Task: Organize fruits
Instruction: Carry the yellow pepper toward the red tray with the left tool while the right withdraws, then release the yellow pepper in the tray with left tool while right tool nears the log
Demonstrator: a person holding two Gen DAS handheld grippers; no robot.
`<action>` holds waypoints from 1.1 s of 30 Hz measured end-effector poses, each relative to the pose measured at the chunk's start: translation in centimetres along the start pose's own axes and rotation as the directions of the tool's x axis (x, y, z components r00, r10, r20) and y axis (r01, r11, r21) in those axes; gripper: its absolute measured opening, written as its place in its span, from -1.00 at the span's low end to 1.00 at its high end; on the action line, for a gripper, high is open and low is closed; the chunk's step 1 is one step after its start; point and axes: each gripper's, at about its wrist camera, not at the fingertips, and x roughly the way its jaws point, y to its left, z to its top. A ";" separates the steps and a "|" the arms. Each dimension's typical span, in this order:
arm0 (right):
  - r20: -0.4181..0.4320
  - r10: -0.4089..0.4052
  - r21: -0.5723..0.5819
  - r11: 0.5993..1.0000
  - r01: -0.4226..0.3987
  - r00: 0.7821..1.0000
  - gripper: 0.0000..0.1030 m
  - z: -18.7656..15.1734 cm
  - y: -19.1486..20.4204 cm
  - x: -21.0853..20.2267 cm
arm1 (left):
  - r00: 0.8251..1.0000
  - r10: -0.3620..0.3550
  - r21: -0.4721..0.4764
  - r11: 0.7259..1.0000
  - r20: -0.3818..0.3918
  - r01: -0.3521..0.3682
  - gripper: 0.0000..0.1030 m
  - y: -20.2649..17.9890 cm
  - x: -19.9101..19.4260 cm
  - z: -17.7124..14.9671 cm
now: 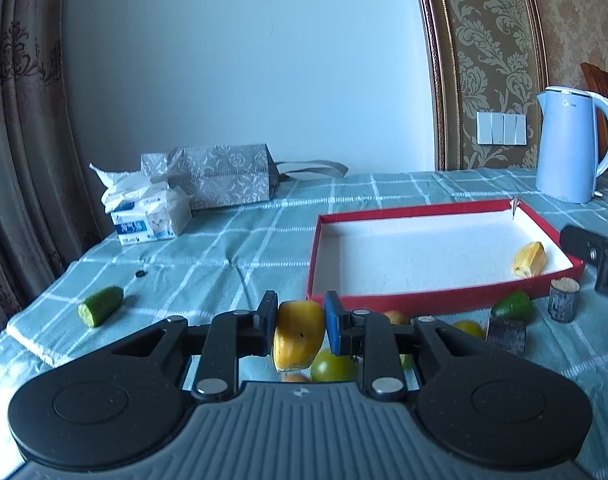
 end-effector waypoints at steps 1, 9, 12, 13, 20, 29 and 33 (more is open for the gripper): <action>0.005 -0.004 0.006 1.000 0.004 1.000 0.82 -0.1 -0.1 0.0 | 1.000 0.003 0.004 1.000 0.005 -0.003 -0.52 -0.2 0.2 0.4; 0.020 -0.023 0.042 0.999 0.022 1.000 0.82 -0.9 -1.3 -0.3 | 0.999 0.007 -0.003 1.000 0.032 -0.007 -0.52 -1.7 2.7 3.0; 0.015 -0.024 0.059 0.998 0.024 1.000 0.82 -1.4 -1.6 -0.1 | 0.999 0.024 0.003 1.000 0.046 -0.025 -0.52 -2.3 3.6 3.8; 0.015 -0.023 0.062 0.998 0.022 1.000 0.82 -1.4 -1.8 -0.1 | 0.999 0.022 0.001 1.000 0.047 -0.022 -0.52 -2.5 3.9 4.0; 0.037 -0.021 0.082 0.996 0.018 0.999 0.82 -1.6 -2.0 -0.1 | 0.998 0.039 0.012 0.999 0.039 -0.040 -0.52 -3.4 5.2 4.4; 0.051 -0.022 0.071 0.997 0.018 0.998 0.82 -1.7 -1.6 -0.2 | 0.999 0.032 0.012 0.999 0.030 -0.033 -0.52 -4.0 5.9 4.6; 0.051 -0.024 0.063 0.998 0.021 0.998 0.82 -1.8 -1.5 -0.1 | 0.999 0.023 0.008 1.000 0.027 -0.024 -0.52 -4.2 6.4 4.7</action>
